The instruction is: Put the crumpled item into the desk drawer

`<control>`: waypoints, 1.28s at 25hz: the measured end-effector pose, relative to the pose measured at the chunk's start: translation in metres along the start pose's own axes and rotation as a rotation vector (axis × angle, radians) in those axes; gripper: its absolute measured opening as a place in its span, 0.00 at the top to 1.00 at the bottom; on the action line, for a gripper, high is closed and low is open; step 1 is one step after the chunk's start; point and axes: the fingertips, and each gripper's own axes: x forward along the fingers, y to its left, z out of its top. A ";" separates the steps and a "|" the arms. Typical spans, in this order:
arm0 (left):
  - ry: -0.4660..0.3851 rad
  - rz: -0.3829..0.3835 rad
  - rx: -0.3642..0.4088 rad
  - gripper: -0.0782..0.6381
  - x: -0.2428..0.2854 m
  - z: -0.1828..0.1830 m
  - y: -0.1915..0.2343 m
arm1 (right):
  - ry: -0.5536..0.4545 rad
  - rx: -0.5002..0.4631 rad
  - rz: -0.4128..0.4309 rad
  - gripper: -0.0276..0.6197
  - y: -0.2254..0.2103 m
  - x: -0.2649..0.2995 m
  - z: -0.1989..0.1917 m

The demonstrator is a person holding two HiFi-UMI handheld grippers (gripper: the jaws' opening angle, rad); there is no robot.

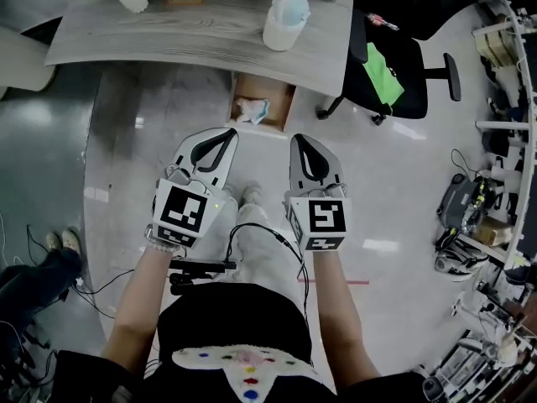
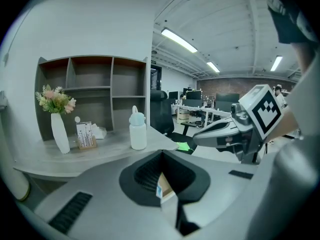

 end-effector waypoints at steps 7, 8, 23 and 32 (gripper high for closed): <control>-0.052 0.015 0.012 0.87 -0.021 0.032 0.001 | -0.064 0.017 -0.004 0.95 0.004 -0.020 0.029; -0.059 0.017 0.014 0.87 -0.023 0.037 0.001 | -0.068 0.016 -0.006 0.95 0.004 -0.024 0.033; -0.174 0.044 0.029 0.87 -0.062 0.097 0.011 | -0.183 -0.040 -0.016 0.95 0.005 -0.061 0.100; -0.200 0.060 0.024 0.87 -0.075 0.106 0.011 | -0.203 -0.051 -0.020 0.95 0.009 -0.075 0.108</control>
